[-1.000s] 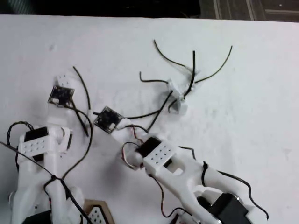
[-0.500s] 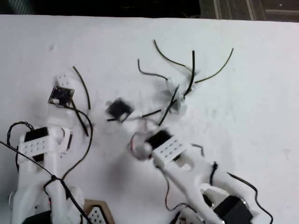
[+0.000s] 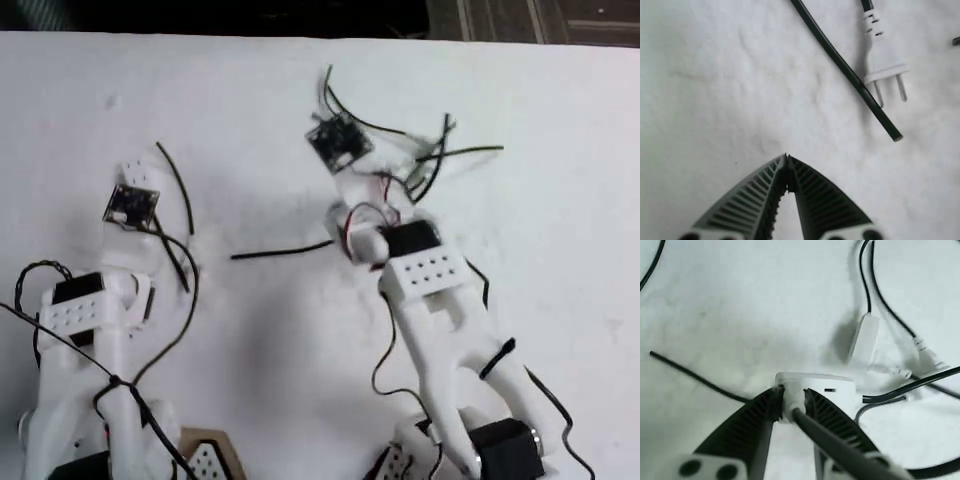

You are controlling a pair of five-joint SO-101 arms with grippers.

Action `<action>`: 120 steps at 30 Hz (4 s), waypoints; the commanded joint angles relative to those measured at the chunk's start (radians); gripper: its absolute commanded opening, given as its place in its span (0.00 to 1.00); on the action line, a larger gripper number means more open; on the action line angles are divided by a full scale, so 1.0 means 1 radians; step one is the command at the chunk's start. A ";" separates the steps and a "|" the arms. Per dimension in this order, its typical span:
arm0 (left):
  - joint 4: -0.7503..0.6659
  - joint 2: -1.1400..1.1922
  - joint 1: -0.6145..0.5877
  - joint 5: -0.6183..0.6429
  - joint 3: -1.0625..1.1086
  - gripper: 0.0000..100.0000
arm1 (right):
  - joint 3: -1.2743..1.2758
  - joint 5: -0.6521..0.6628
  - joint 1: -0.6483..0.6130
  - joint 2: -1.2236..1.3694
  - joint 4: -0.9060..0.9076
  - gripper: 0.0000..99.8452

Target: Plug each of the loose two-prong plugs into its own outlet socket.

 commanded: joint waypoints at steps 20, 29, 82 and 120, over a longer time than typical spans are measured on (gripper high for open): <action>-0.011 -0.027 -0.004 0.000 -0.003 0.02 | -0.652 0.006 -0.051 0.685 0.067 0.43; -0.011 -0.027 -0.007 0.000 -0.003 0.02 | -0.667 0.002 -0.085 0.387 0.407 0.23; 0.631 0.921 0.068 0.078 -1.510 0.28 | 0.361 -0.244 0.101 -0.461 0.305 0.02; 0.766 1.727 0.002 0.190 -2.441 0.03 | 0.361 -0.242 0.102 -0.461 0.303 0.02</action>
